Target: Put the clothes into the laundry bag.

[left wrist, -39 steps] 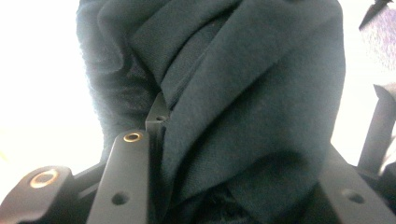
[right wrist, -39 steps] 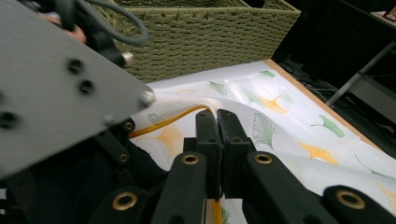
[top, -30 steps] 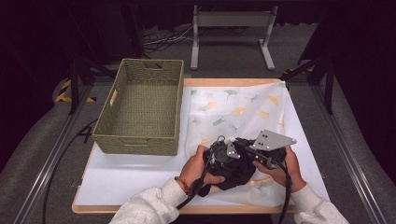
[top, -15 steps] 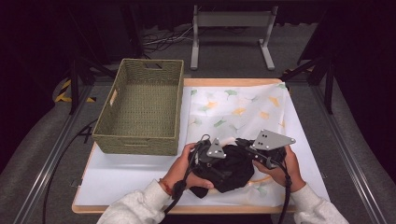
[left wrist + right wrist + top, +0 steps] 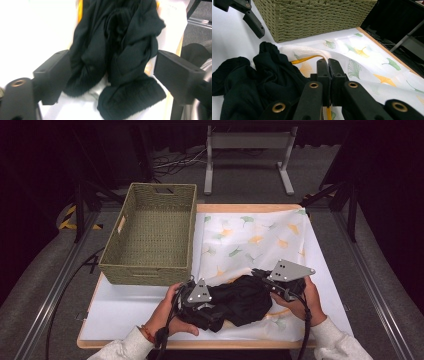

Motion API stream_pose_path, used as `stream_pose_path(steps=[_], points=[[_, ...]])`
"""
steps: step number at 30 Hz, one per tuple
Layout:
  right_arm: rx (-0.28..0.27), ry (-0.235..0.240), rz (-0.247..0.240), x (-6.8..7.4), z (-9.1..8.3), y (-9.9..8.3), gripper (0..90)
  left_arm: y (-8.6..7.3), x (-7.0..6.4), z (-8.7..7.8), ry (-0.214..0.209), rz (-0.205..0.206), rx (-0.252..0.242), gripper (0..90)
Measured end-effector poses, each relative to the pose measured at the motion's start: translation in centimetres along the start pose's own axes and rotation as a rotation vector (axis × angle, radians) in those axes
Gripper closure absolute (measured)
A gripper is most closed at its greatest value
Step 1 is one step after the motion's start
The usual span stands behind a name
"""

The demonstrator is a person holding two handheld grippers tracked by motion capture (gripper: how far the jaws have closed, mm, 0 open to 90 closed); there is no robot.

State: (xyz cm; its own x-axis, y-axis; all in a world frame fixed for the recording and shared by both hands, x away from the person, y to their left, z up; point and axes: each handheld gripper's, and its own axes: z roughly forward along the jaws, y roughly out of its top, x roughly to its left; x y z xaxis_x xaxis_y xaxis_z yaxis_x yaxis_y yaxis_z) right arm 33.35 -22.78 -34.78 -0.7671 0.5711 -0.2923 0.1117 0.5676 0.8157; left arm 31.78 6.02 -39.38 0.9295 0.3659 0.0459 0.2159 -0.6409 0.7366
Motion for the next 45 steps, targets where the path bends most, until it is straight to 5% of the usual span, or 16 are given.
stream_pose_path(steps=[7, 12, 21, 30, 34, 39, 45], points=[[0.002, 0.006, 0.000, 0.1, 0.1, 0.0, 89.1, -1.4, 0.5, 1.1, -0.014, -0.021, -0.027, 10.6], [0.007, 0.012, -0.002, 0.1, 0.2, -0.2, 89.1, -1.8, 1.1, 2.6, 0.018, -0.038, 0.005, 9.3], [0.015, 0.019, -0.005, 0.3, 0.5, -0.3, 89.1, -1.5, 1.6, 4.1, -0.004, -0.036, 0.035, 8.2], [0.017, 0.031, -0.006, 0.5, 0.6, -0.3, 89.1, -1.5, 1.3, 4.8, 0.002, -0.010, 0.124, 37.1], [0.018, 0.034, -0.004, 0.6, 0.7, -0.3, 89.1, -1.3, 1.4, 4.7, 0.007, 0.006, 0.131, 58.6], [0.019, 0.033, -0.001, 0.5, 0.7, -0.3, 89.1, -1.1, 1.3, 4.4, 0.005, 0.021, 0.138, 70.9], [0.016, 0.028, -0.001, 0.6, 0.6, -0.3, 89.2, 0.1, 0.8, 3.5, 0.012, 0.032, 0.118, 73.7]])
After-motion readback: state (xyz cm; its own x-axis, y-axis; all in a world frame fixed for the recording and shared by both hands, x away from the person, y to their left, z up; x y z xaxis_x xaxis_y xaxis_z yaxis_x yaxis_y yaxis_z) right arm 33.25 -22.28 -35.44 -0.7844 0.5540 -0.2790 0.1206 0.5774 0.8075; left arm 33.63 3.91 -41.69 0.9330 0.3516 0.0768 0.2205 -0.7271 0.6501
